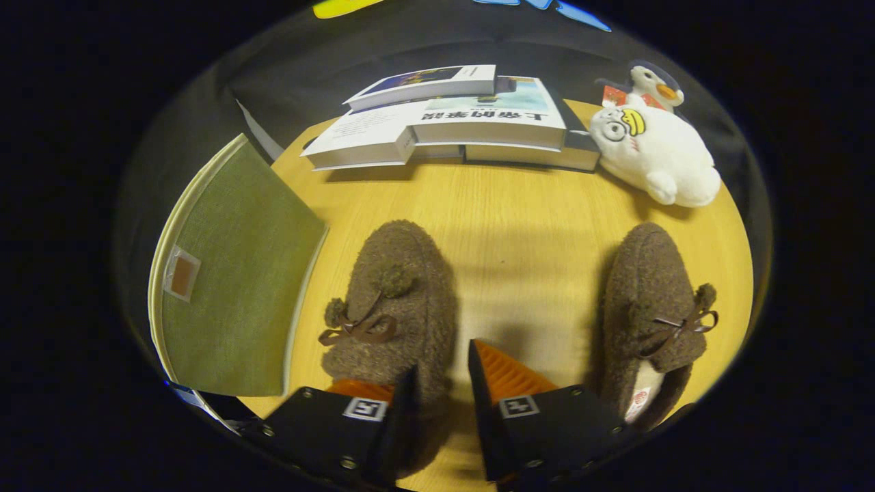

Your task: Open the storage box then place both shoes into the box .Put the left shoe in first, then the right shoe, with the right side of both shoes facing outward in a uniform manner.

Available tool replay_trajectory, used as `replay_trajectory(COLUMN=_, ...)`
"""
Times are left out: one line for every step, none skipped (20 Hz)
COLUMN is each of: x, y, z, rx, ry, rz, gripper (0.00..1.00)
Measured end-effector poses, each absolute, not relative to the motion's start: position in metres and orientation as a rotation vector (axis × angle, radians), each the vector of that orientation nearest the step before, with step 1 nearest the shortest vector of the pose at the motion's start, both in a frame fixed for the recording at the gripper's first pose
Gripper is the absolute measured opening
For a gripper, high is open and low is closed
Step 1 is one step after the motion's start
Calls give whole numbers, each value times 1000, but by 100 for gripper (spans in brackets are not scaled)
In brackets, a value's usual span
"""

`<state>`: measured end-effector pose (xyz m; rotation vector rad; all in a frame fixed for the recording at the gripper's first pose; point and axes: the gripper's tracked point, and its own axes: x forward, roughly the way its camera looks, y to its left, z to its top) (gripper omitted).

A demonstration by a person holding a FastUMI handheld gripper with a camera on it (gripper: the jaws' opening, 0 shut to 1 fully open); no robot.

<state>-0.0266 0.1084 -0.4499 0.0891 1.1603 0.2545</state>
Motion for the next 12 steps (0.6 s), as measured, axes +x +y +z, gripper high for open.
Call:
replay_trajectory(x=-25, y=107, z=-449, rx=66, ry=1162, rz=244, gripper=18)
replay_trajectory(x=-27, y=105, z=-446, rx=59, ry=1169, rz=233, gripper=11)
replay_trajectory(x=-25, y=107, z=-442, rx=70, ry=1164, rz=222, gripper=6)
replay_trajectory(x=-25, y=108, z=-440, rx=71, ry=1166, rz=214, gripper=6)
replay_trajectory(x=-25, y=107, z=-435, rx=74, ry=1169, rz=204, gripper=6)
replay_trajectory(x=-27, y=110, z=-429, rx=83, ry=1169, rz=205, gripper=6)
replay_trajectory(x=-27, y=113, z=-421, rx=91, ry=1169, rz=212, gripper=6)
replay_trajectory(x=-29, y=114, z=-413, rx=95, ry=1168, rz=217, gripper=6)
replay_trajectory(x=-29, y=115, z=-403, rx=95, ry=1167, rz=220, gripper=6)
replay_trajectory(x=-30, y=117, z=-392, rx=100, ry=1164, rz=223, gripper=6)
replay_trajectory(x=-30, y=120, z=-379, rx=111, ry=1158, rz=227, gripper=6)
replay_trajectory(x=-28, y=123, z=-365, rx=127, ry=1150, rz=233, gripper=6)
